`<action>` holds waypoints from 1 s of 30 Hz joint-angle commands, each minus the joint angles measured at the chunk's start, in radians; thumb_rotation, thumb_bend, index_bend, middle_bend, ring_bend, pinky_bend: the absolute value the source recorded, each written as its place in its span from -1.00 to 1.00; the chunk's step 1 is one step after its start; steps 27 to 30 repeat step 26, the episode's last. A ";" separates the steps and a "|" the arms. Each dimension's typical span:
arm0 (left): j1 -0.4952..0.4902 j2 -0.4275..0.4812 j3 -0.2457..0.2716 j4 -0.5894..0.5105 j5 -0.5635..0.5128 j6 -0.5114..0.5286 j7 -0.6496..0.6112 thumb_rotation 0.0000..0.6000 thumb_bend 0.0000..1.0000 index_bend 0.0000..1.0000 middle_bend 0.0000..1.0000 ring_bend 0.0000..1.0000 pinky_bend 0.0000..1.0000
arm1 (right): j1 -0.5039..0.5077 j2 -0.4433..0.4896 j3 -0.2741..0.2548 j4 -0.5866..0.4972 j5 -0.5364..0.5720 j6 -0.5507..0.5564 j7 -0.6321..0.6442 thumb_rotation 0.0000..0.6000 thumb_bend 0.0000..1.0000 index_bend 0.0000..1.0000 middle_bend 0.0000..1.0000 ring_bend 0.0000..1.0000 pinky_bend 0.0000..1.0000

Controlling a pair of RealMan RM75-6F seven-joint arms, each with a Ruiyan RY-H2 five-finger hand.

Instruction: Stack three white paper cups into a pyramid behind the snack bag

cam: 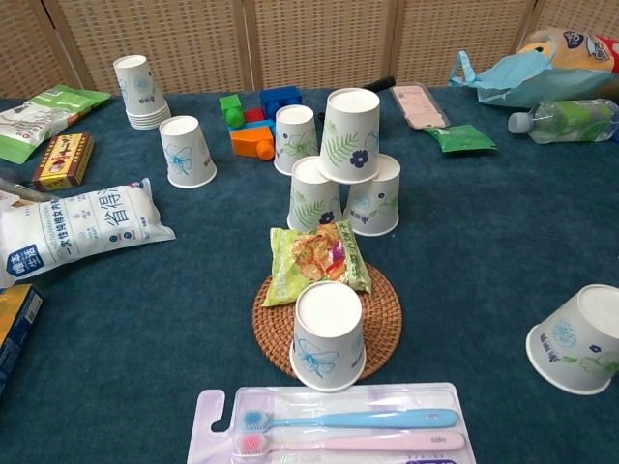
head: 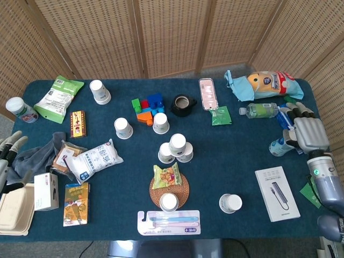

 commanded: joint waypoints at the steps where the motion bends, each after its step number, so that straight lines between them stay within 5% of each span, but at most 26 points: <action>1: 0.017 -0.009 0.012 0.001 0.005 0.014 0.013 1.00 -0.15 -1.00 -1.00 -1.00 -1.00 | -0.069 0.018 -0.014 -0.041 -0.031 0.066 -0.006 1.00 0.16 -0.64 -0.72 -0.93 -0.70; 11: 0.099 -0.035 0.025 0.027 0.011 0.127 0.025 1.00 -0.15 -1.00 -1.00 -1.00 -1.00 | -0.192 0.051 -0.020 -0.099 -0.096 0.167 -0.012 1.00 0.16 -0.64 -0.71 -0.94 -0.72; 30: 0.122 -0.028 0.023 0.041 0.012 0.136 0.024 1.00 -0.14 -1.00 -1.00 -1.00 -1.00 | -0.255 0.037 0.020 -0.094 -0.154 0.185 -0.009 1.00 0.14 -0.64 -0.71 -0.94 -0.73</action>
